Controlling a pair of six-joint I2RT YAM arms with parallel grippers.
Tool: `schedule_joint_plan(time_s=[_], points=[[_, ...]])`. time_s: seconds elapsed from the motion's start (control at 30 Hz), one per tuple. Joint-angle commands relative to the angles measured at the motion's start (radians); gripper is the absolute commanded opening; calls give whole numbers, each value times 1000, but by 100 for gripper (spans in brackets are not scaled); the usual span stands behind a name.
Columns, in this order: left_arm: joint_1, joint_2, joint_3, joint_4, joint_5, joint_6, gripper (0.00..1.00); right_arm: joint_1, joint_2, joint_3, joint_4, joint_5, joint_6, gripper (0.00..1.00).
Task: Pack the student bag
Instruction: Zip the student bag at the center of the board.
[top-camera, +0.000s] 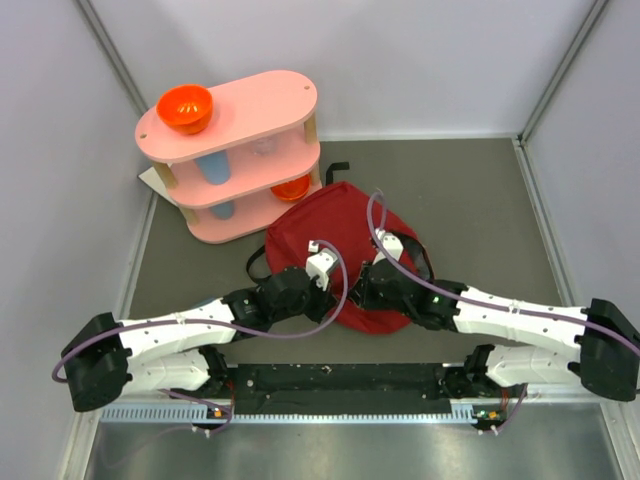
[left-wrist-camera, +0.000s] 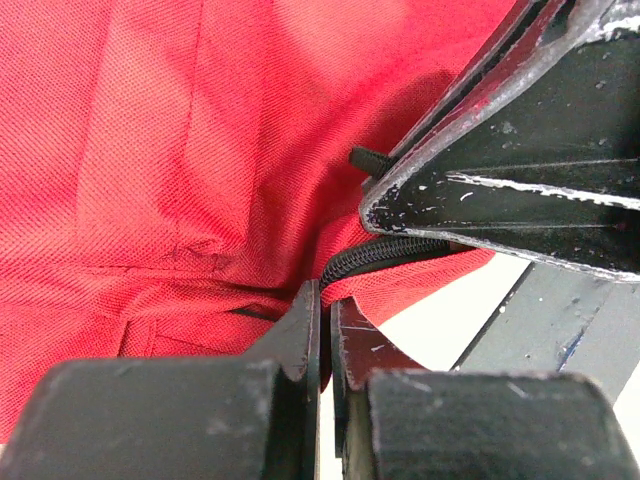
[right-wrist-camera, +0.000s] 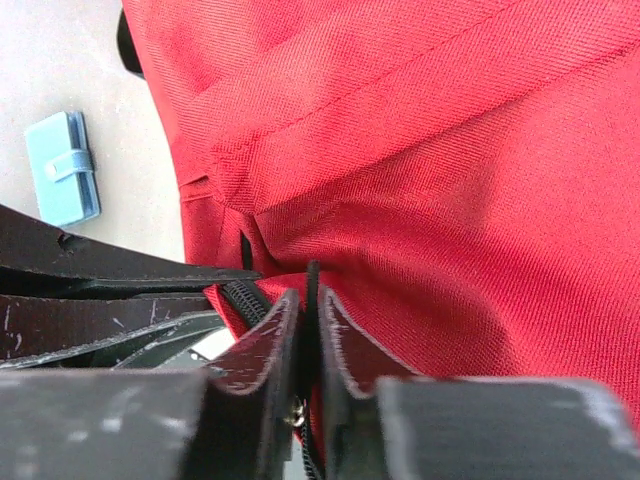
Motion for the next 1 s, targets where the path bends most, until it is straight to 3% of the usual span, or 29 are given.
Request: schedule_joint_plan(time_s=[0.0, 0.2, 0.43, 0.67, 0.97], points=[[5, -37, 4, 73, -18, -2, 0, -9, -2, 25, 21, -6, 3, 0], [7, -31, 6, 69, -30, -2, 0, -9, -77, -36, 12, 43, 37, 0], [7, -25, 3, 49, -82, -20, 0, -9, -360, -190, 19, 152, 81, 0], [7, -22, 10, 35, -117, -31, 0, -9, -543, -296, -13, 216, 137, 0], [7, -16, 10, 32, -113, -34, 0, -11, -603, -300, -59, 261, 147, 0]])
